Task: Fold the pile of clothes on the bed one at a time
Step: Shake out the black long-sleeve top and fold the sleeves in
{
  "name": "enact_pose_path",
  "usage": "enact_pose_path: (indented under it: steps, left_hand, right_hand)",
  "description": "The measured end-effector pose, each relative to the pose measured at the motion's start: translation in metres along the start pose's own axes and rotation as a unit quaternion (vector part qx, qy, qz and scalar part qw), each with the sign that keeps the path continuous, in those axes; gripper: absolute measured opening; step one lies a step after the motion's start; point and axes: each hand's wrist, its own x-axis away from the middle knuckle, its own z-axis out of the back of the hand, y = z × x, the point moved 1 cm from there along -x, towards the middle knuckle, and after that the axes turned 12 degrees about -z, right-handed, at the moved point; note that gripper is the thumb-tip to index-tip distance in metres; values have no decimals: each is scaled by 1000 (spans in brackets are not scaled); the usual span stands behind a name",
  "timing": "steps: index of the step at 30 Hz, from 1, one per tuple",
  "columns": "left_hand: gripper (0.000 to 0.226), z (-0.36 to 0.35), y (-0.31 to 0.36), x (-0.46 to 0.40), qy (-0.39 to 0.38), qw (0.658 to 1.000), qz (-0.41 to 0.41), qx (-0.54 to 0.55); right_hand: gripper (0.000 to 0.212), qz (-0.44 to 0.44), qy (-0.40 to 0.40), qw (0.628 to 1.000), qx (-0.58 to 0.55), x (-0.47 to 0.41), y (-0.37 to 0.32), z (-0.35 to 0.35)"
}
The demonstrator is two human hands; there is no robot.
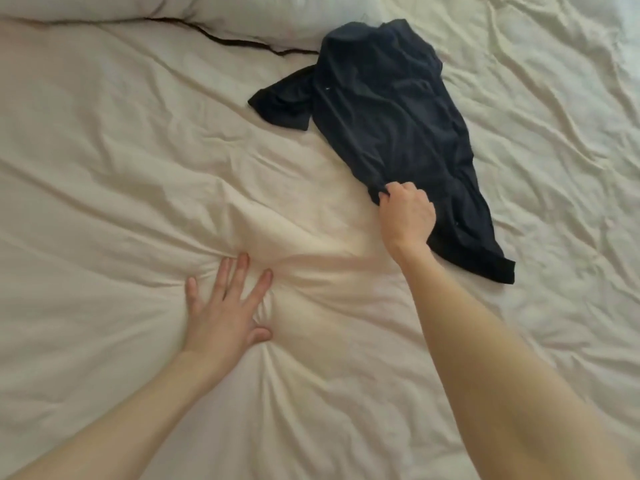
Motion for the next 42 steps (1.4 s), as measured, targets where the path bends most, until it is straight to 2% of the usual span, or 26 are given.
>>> enact_pose_path:
  steps: [5, 7, 9, 11, 13, 15, 18, 20, 21, 24, 25, 27, 30, 33, 36, 38, 39, 42]
  left_hand:
    - [96, 8, -1, -1, -19, 1000, -6, 8]
    - [95, 13, -2, -2, -42, 998, -12, 35]
    - [91, 21, -4, -4, -61, 996, -24, 66]
    - [88, 32, -10, -4, -74, 992, -41, 90]
    - [81, 38, -15, 7, -82, 990, -70, 85]
    - [72, 34, -13, 34, -66, 991, -93, 76]
    - [59, 12, 5, 115, -22, 980, -89, 179]
    - [51, -2, 22, 176, 0, 947, -73, 311]
    - [47, -4, 31, 203, 7, 918, -54, 392]
    - [43, -4, 58, 268, 5, 782, 52, 621]
    - [42, -3, 64, 286, 13, 757, 61, 650]
    - [41, 5, 74, 318, 34, 755, 13, 655]
    - [38, 14, 85, 367, 53, 754, -56, 652]
    - [18, 25, 90, 413, 140, 774, -21, 617]
    - [13, 36, 91, 447, 174, 791, -6, 587]
    - [15, 44, 92, 464, 170, 776, 11, 607]
    - [16, 52, 91, 472, 174, 763, 24, 622]
    - [21, 86, 88, 493, 205, 731, 36, 650]
  right_hand:
    - [24, 1, -19, 996, -85, 31, -5, 1]
    - [20, 8, -54, 990, -129, 73, -6, 1]
    - [25, 5, -89, 979, -184, 127, -2, 0]
    - [32, -52, -98, 955, -275, 173, 7, 2]
    - [24, -105, -114, 930, -332, 215, 19, 1]
    - [15, -106, -141, 923, -343, 259, 26, 1]
    - [17, -78, -205, 924, -313, 329, 29, 4]
    - [16, -68, -228, 923, -302, 369, 30, 10]
    - [15, -70, -234, 919, -310, 384, 31, 15]
    - [18, -117, -278, 872, -386, 422, 30, 40]
    - [28, -119, -293, 856, -410, 435, 29, 52]
    - [40, -120, -321, 812, -473, 459, 27, 77]
    - [22, -140, -356, 753, -536, 502, 25, 116]
    - [24, -142, -369, 729, -559, 542, 29, 147]
    - [22, -118, -372, 729, -563, 566, 35, 174]
    - [23, -99, -371, 734, -561, 579, 40, 186]
    - [23, -88, -360, 747, -552, 584, 44, 191]
    - [26, -35, -301, 825, -477, 597, 55, 206]
